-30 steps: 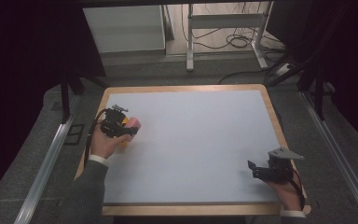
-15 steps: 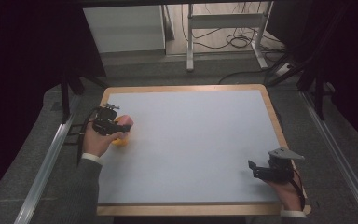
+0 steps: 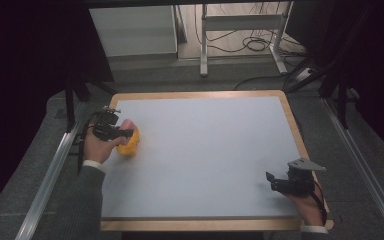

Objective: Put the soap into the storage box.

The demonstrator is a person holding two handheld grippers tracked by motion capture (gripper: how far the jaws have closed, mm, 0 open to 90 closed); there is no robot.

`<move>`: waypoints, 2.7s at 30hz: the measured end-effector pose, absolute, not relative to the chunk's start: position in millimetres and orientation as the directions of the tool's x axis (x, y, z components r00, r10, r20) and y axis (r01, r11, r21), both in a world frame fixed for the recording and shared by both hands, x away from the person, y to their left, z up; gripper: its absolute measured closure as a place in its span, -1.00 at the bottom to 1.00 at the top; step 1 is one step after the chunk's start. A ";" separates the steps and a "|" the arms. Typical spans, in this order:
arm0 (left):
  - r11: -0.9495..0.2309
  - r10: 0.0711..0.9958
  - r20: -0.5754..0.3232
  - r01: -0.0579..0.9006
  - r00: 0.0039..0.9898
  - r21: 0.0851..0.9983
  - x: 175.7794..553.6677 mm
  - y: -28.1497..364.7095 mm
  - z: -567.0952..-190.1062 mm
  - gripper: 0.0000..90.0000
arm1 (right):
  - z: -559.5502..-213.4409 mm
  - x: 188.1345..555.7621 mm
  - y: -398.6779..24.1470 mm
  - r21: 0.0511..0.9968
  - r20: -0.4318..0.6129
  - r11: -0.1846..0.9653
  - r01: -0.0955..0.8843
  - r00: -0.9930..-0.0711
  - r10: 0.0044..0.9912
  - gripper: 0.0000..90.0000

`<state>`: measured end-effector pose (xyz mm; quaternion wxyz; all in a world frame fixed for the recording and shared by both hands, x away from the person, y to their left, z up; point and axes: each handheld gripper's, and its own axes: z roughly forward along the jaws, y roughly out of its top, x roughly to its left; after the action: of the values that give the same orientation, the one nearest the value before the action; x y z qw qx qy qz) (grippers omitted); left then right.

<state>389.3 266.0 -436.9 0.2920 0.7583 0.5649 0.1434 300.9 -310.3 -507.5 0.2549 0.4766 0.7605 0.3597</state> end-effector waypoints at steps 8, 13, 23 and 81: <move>-0.149 0.955 -0.118 0.787 0.270 0.599 395.9 275.7 -445.7 0.34 | -507.6 301.0 -310.6 0.790 -0.046 0.287 0.542 -0.413 0.909 -0.81; -0.145 0.960 -0.114 0.806 0.254 0.574 402.9 277.9 -453.3 0.34 | -507.3 300.7 -309.4 0.791 -0.047 0.289 0.539 -0.417 0.908 -0.81; -0.145 0.966 -0.102 0.829 0.236 0.540 411.9 270.9 -473.5 0.34 | -507.2 300.5 -309.3 0.791 -0.048 0.292 0.538 -0.421 0.906 -0.81; -0.284 0.790 -0.211 0.648 0.576 0.707 306.6 208.8 -509.2 -0.49 | -505.7 298.8 -302.2 0.790 -0.069 0.315 0.526 -0.434 0.898 -0.81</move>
<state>306.6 208.8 -509.2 0.3928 0.7961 0.4514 0.0901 298.8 -302.2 -505.7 0.2606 0.4638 0.7677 0.3572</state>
